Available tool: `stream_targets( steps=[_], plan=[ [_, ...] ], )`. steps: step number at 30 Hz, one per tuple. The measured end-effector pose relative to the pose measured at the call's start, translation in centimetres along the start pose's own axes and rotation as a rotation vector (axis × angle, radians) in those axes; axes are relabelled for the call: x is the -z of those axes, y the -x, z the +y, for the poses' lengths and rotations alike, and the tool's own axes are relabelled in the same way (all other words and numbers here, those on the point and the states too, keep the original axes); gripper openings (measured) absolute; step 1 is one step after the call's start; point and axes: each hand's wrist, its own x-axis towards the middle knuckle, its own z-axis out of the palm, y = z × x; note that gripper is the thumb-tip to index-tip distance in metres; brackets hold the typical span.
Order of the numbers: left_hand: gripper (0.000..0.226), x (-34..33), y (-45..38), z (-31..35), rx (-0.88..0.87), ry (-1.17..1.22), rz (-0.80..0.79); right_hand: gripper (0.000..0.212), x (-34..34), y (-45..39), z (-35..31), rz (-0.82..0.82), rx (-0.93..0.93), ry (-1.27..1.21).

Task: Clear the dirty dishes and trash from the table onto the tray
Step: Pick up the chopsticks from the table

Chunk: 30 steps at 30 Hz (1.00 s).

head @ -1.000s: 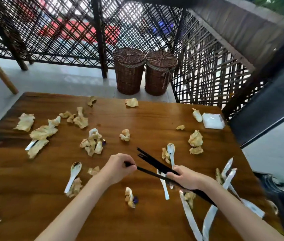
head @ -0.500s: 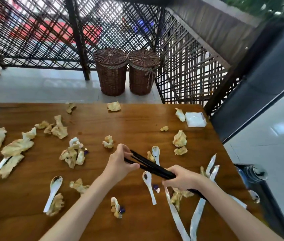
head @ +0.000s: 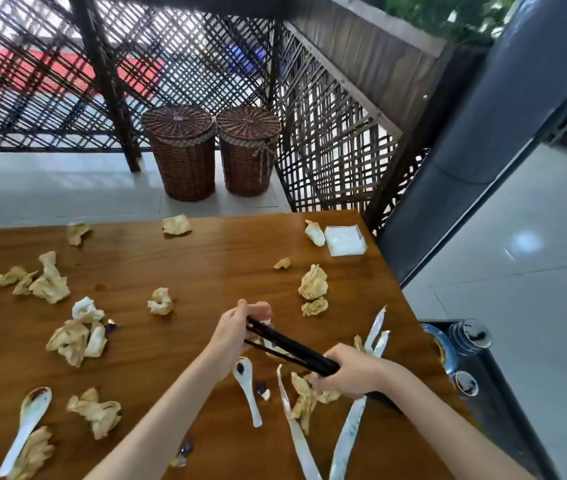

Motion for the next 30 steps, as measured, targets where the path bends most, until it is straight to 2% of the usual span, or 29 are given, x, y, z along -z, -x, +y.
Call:
stream_targets(
  steps=[5,11,17,20,23,30],
  plan=[
    [0.053,-7.6,-0.2,-2.2,0.030,0.063,0.037,0.012,3.1,2.0,6.0,-0.022,-0.035,0.077],
    [0.053,-20.3,0.4,-5.8,0.070,0.076,0.038,0.016,9.3,5.5,15.2,-0.020,-0.065,0.182],
    [0.051,-29.1,0.1,-8.0,0.077,0.079,-0.029,0.021,13.2,7.7,22.8,0.001,-0.107,0.240],
    [0.040,-31.8,-0.2,-8.6,0.046,0.035,-0.047,0.020,14.2,8.7,26.5,0.010,-0.104,0.127],
    [0.031,-33.8,-1.1,-8.9,0.031,-0.031,-0.045,0.021,15.1,10.0,30.5,0.113,-0.148,-0.021],
    [0.025,-41.3,-2.0,-10.9,-0.035,-0.109,-0.102,0.025,16.8,11.6,40.9,0.333,-0.269,-0.325]
  ],
)
